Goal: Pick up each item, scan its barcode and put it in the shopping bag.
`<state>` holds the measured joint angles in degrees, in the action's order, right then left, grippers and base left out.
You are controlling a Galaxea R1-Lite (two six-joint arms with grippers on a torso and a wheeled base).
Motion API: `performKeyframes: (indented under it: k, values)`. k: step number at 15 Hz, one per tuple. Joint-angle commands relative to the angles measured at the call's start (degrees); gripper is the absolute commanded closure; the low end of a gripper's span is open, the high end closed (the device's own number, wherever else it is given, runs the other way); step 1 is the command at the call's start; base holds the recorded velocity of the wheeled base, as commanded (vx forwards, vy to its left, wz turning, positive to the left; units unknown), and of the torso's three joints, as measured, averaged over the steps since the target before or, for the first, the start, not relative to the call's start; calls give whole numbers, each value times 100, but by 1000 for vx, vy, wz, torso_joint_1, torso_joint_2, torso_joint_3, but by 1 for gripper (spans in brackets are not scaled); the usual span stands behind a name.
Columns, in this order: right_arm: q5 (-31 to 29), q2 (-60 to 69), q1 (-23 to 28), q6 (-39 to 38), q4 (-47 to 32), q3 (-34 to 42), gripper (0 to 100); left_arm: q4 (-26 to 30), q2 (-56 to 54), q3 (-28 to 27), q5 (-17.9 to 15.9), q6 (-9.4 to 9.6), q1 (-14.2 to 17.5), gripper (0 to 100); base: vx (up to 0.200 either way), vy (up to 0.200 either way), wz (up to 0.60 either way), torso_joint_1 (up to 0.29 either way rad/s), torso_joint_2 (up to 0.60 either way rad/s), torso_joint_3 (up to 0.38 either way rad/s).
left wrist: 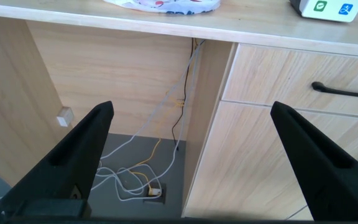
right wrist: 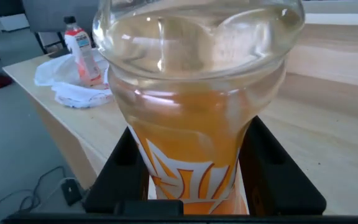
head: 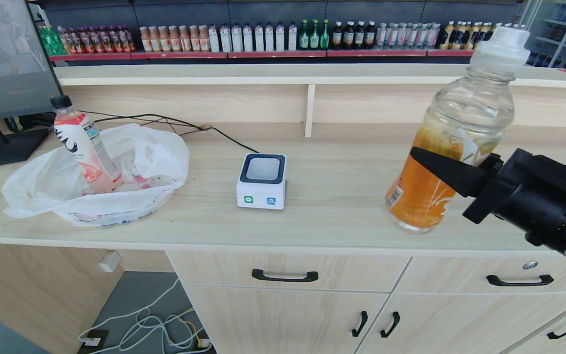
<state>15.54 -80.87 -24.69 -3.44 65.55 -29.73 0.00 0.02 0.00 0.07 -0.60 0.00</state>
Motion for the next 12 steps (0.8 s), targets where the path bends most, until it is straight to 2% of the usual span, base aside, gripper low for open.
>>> performKeyframes:
  k: [1,3,6,9,12]
  values:
    - [397,731,-54,-298,11,635,100,0,-2,0,1,-2,0,0,0,0,0,0,0,0]
    - [704,959,-45,-737,11,741,100,0,-2,0,1,-2,0,0,0,0,0,0,0,0]
    - [766,1038,-45,-1616,37,635,100,0,-2,0,1,-2,0,0,0,0,0,0,0,0]
    - [933,1038,-45,-2161,142,662,100,0,-2,0,1,-11,0,0,0,0,0,0,0,0]
    - [1223,845,-54,-2908,1294,1040,100,0,-2,0,1,-19,0,0,0,0,0,0,0,0]
